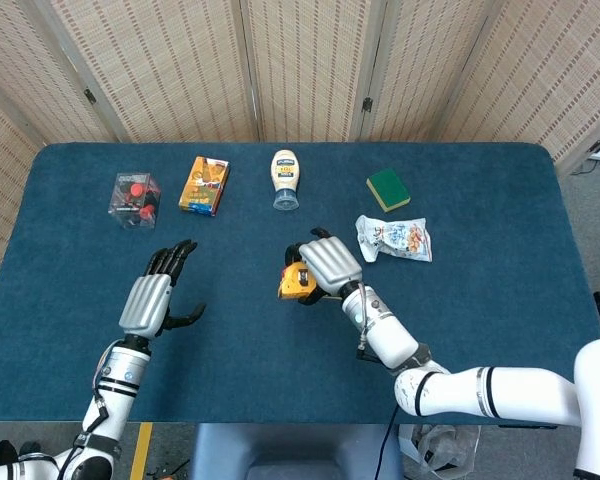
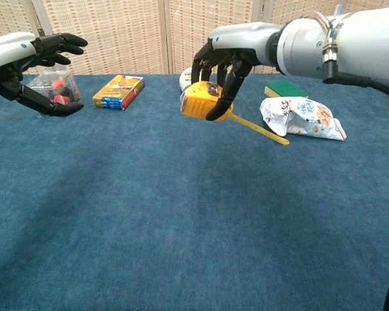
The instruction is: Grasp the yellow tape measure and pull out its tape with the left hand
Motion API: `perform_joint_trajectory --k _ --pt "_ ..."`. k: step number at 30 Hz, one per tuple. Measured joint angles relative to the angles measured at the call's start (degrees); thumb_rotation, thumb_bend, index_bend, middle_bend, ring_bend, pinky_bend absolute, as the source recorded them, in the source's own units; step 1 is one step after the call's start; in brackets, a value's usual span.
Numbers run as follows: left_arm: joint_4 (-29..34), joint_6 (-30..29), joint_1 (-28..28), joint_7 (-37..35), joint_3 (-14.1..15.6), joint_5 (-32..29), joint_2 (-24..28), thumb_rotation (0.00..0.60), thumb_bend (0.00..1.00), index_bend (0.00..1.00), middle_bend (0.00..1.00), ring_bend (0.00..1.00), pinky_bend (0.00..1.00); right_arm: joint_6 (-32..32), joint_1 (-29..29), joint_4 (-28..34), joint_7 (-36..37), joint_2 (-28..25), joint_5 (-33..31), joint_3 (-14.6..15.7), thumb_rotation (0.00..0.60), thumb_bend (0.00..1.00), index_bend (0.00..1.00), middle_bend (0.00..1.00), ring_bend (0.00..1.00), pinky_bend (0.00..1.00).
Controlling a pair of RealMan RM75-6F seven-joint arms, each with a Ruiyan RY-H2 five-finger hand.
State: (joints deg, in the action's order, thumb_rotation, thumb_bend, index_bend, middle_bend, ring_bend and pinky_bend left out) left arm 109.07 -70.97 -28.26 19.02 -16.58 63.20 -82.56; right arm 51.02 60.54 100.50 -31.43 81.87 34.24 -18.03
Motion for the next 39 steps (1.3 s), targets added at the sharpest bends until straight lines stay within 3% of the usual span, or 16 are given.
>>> perform_joint_trajectory --k 11,16,21,39 --pt "1.37 -2.08 -0.52 1.40 -0.79 -7.86 -1.89 0.600 0.27 0.00 0.00 0.00 0.01 1.41 6.32 -2.80 -2.45 4.85 -4.48 0.03 0.600 0.15 0.63 0.58 0.45 0.18" --pt "1.80 -2.17 -0.84 0.05 -1.30 -9.37 -2.48 0.600 0.27 0.00 0.00 0.00 0.00 2.17 8.41 -4.17 -3.07 7.06 -6.15 -0.10 0.600 0.15 0.63 0.58 0.45 0.19" --pt "2.78 -2.96 -1.39 0.64 -1.44 -10.56 -3.36 0.600 0.27 0.00 0.00 0.00 0.00 2.53 10.15 -5.26 -3.38 8.64 -7.59 -0.40 0.600 0.15 0.63 0.58 0.47 0.26" --pt "3.02 -5.49 -3.02 2.17 -1.29 -12.92 -6.97 0.600 0.27 0.00 0.00 0.00 0.00 3.85 14.10 -10.83 -3.58 14.44 -12.61 -1.59 0.600 0.15 0.63 0.58 0.49 0.28"
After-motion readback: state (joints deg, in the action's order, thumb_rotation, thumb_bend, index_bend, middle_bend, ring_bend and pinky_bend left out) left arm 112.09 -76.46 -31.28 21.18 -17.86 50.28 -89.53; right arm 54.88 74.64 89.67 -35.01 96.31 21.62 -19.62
